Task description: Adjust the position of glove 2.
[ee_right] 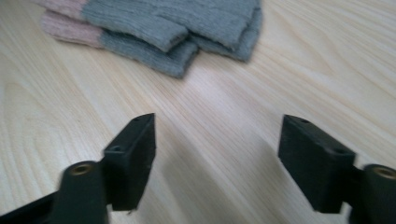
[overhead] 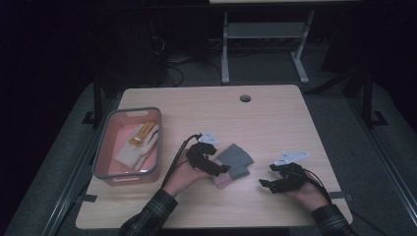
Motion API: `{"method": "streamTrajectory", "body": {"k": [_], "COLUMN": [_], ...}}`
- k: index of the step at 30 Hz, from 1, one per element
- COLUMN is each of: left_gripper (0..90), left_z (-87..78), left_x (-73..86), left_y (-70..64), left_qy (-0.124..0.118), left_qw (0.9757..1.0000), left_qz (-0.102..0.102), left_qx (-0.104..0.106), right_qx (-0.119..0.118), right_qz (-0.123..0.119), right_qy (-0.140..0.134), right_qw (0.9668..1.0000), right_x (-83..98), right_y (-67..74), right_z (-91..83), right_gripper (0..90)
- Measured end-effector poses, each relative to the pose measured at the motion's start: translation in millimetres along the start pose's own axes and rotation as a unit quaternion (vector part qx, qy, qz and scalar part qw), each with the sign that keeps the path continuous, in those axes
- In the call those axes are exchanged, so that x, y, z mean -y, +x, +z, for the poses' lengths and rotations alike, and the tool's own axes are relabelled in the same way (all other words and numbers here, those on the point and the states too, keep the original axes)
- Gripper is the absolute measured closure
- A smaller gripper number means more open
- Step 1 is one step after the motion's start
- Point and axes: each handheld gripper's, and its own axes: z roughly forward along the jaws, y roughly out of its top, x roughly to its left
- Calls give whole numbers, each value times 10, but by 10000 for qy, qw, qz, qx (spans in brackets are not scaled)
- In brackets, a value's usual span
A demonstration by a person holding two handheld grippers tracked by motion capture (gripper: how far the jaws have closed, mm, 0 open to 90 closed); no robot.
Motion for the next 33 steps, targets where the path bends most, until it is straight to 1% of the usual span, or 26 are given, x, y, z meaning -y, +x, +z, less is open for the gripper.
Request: {"method": "streamTrajectory", "body": {"k": [1, 3, 6, 8, 9, 12, 13, 14, 15, 18, 19, 20, 21, 22, 24, 28, 29, 30, 31, 32, 33], "left_gripper": [132, 132, 131, 129, 128, 126, 126, 126, 126, 127, 127, 129, 127, 127, 131, 167, 204, 227, 227, 275, 275], "left_z": [35, 61, 156, 168, 181, 196, 207, 212, 224, 235, 238, 255, 263, 271, 269, 259, 249, 249, 243, 239, 235], "left_x": [11, 21, 74, 82, 93, 112, 125, 135, 147, 157, 162, 170, 177, 180, 177, 174, 169, 169, 167, 166, 164], "left_y": [-13, -22, -29, -28, -31, -28, -27, -13, 1, 7, 16, 21, 24, 12, 7, 4, 3, 3, 7, 9, 9], "left_qy": [77, 107, 297, 318, 280, 311, 284, 313, 304, 302, 364, 390, 381, 331, 360, 381, 418, 418, 430, 445, 451], "left_qw": [9999, 9999, 9994, 9994, 9995, 9994, 9996, 9995, 9995, 9995, 9992, 9988, 9988, 9990, 9990, 9988, 9985, 9985, 9983, 9981, 9980], "left_qz": [92, 87, 143, 144, 99, 107, 65, 59, -38, -73, -61, -138, -140, -162, -134, -135, -142, -142, -165, -172, -182], "left_qx": [-27, -34, -55, -55, -79, -71, -45, -7, 43, 91, 157, 243, 270, 263, 248, 281, 315, 315, 360, 389, 415], "right_qx": [21, 45, 98, 95, 110, 108, 112, 107, 125, 141, 164, 196, 260, 260, 316, 370, 421, 440, 440, 528, 528], "right_qz": [-8, -48, -58, -57, -78, -101, -86, -87, -111, -121, -133, -144, -206, -206, -218, -209, -204, -155, -155, -141, -141], "right_qy": [19, 3, 37, 44, 34, 46, 56, 58, 51, 33, 16, 7, -24, -24, -35, -94, -160, -168, -168, -246, -246], "right_qw": [10000, 10000, 9999, 9999, 9999, 9999, 9999, 9999, 9998, 9998, 9998, 9997, 9994, 9994, 9993, 9991, 9988, 9988, 9988, 9982, 9982], "right_x": [25, 36, 53, 52, 55, 58, 60, 60, 63, 64, 65, 66, 69, 69, 72, 79, 83, 82, 82, 86, 86], "right_y": [-4, -7, -12, -12, -5, -5, -4, -4, -8, -5, -2, 2, 7, 7, 10, 2, -11, -9, -9, -27, -27], "right_z": [-8, -7, -11, -10, 0, 5, 8, 10, 16, 22, 28, 34, 53, 53, 68, 80, 93, 93, 93, 106, 106], "right_gripper": [235, 221, 202, 199, 191, 182, 182, 175, 158, 139, 139, 137, 134, 134, 121, 105, 96, 95, 95, 88, 88]}}
